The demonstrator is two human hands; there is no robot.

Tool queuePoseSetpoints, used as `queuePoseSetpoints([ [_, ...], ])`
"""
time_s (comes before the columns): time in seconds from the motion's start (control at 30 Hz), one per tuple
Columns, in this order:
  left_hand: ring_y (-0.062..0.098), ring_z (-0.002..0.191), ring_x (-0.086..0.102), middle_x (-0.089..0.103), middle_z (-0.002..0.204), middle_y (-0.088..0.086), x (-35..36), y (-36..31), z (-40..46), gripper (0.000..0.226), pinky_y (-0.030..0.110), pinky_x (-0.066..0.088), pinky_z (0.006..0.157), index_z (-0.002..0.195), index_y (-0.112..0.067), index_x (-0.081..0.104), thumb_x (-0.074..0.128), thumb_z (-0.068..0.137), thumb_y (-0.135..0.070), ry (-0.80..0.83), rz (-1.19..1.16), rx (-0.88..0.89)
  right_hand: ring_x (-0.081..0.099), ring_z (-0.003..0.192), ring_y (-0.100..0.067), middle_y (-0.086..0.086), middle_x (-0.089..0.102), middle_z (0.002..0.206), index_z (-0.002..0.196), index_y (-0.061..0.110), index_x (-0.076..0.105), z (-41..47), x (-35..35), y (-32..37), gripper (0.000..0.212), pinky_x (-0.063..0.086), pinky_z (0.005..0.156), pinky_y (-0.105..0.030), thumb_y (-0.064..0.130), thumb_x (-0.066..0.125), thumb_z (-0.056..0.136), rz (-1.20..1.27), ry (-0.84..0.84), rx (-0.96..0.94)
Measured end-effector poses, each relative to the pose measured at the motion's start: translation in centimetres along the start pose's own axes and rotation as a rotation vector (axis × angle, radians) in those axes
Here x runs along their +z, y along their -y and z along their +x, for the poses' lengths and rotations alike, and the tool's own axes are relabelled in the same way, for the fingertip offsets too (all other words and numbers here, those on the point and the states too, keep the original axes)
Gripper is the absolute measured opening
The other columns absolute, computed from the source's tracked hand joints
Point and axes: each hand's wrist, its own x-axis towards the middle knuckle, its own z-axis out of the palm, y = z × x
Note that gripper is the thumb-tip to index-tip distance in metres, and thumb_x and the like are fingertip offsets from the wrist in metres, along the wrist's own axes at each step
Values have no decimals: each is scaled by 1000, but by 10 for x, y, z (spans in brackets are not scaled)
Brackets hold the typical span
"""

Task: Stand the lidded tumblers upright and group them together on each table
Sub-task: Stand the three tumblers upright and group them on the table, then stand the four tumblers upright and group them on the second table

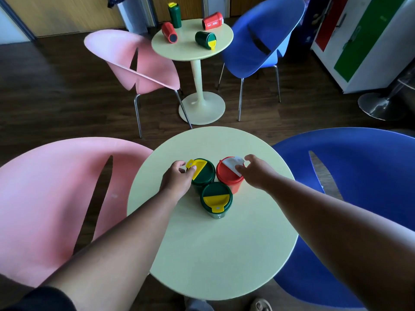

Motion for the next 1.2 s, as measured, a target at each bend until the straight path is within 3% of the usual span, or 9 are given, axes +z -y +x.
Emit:
queuePoseSetpoints([
  [0.1, 25, 121, 58, 61, 133, 3, -20, -16, -7, 50, 34, 45, 91, 133, -23, 58, 61, 92, -51, -77, 125, 78, 56, 118, -29, -14, 52, 141, 146, 12, 40, -9, -21, 9, 57, 46, 83, -34, 38, 53, 97, -143, -90, -101],
  [0.27, 29, 114, 61, 62, 128, -1, -70, -52, -33, 38, 38, 50, 91, 121, -28, 64, 60, 91, -49, -188, 491, 294, 48, 127, -32, -12, 51, 139, 142, 16, 45, -33, -58, 42, 52, 49, 96, -44, 35, 55, 95, -347, -182, -298],
  [0.5, 22, 106, 62, 63, 115, -7, -138, -73, -85, 32, 35, 51, 87, 111, -33, 65, 61, 87, -54, -188, 603, 335, 62, 105, -26, -3, 65, 117, 117, 22, 62, -78, -65, 114, 34, 52, 82, -37, 41, 53, 91, -613, -190, -563],
  [0.6, 21, 107, 62, 64, 115, -9, -172, -61, -106, 27, 33, 49, 87, 104, -33, 64, 58, 84, -51, -189, 654, 300, 63, 103, -26, -1, 67, 115, 113, 25, 63, -100, -50, 150, 32, 52, 83, -37, 44, 53, 89, -696, -171, -639],
  [0.83, 20, 115, 61, 65, 126, -10, -283, 18, -146, 39, 34, 50, 91, 117, -36, 63, 57, 85, -59, -252, 711, 191, 65, 101, -27, 0, 67, 113, 104, 29, 65, -155, 20, 257, 27, 50, 75, -32, 42, 51, 85, -781, -126, -793],
  [0.97, 18, 120, 60, 65, 127, -11, -369, 98, -165, 44, 34, 49, 96, 121, -37, 62, 57, 85, -62, -282, 739, 108, 65, 96, -26, 0, 68, 106, 99, 26, 64, -200, 92, 338, 30, 56, 80, -38, 43, 47, 82, -816, -83, -881],
  [1.1, 21, 116, 62, 67, 123, -9, -455, 177, -183, 41, 35, 52, 94, 112, -37, 64, 57, 84, -65, -311, 770, -3, 63, 106, -25, 1, 65, 116, 110, 28, 64, -248, 178, 413, 31, 55, 86, -39, 45, 52, 87, -776, -34, -904],
  [1.2, 21, 101, 66, 71, 110, -8, -516, 231, -192, 35, 35, 55, 86, 88, -31, 63, 58, 78, -64, -323, 735, -58, 62, 108, -25, 3, 63, 122, 107, 32, 62, -275, 242, 461, 29, 54, 88, -40, 49, 52, 85, -728, 18, -936],
])
